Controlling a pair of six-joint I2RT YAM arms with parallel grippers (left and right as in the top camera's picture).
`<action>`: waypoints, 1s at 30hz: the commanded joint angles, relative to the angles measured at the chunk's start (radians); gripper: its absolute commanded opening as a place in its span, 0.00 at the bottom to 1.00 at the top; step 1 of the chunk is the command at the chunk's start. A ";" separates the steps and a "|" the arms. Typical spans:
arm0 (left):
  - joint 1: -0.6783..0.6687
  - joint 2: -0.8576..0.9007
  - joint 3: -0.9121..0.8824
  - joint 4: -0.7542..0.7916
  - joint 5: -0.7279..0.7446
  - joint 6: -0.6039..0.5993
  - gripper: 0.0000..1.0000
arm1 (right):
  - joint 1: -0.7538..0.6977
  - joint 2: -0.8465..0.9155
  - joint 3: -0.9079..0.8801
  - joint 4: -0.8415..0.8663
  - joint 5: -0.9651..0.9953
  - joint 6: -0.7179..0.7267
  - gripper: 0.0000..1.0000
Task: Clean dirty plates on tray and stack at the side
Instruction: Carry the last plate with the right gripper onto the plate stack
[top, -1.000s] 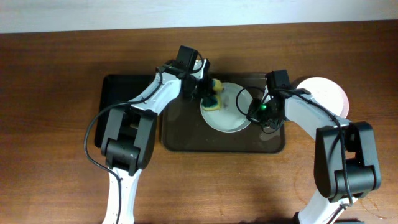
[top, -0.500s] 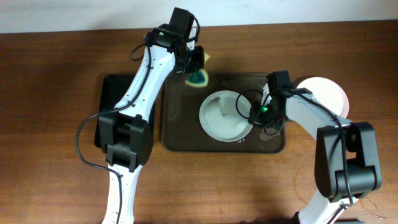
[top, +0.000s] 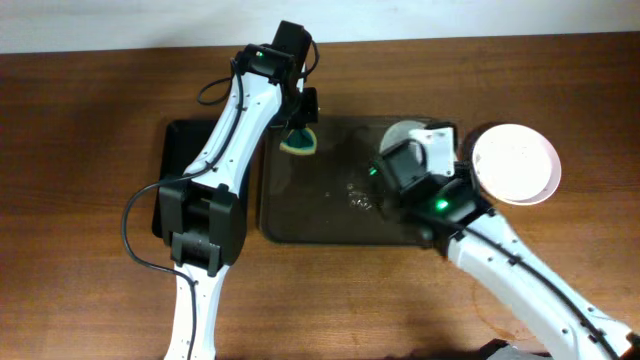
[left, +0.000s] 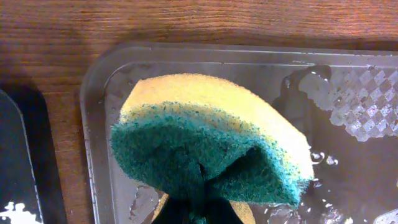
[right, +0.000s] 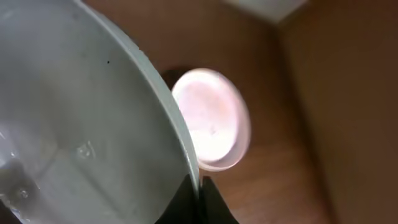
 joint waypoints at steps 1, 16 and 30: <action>0.000 -0.007 0.013 0.002 -0.015 0.016 0.00 | 0.117 -0.018 0.016 0.000 0.384 0.016 0.04; 0.000 -0.007 0.013 -0.001 -0.026 0.021 0.00 | -0.531 -0.015 0.016 0.061 -0.784 0.128 0.04; 0.006 -0.007 0.015 -0.002 -0.023 0.039 0.00 | -1.053 0.389 0.032 0.341 -0.880 0.127 0.61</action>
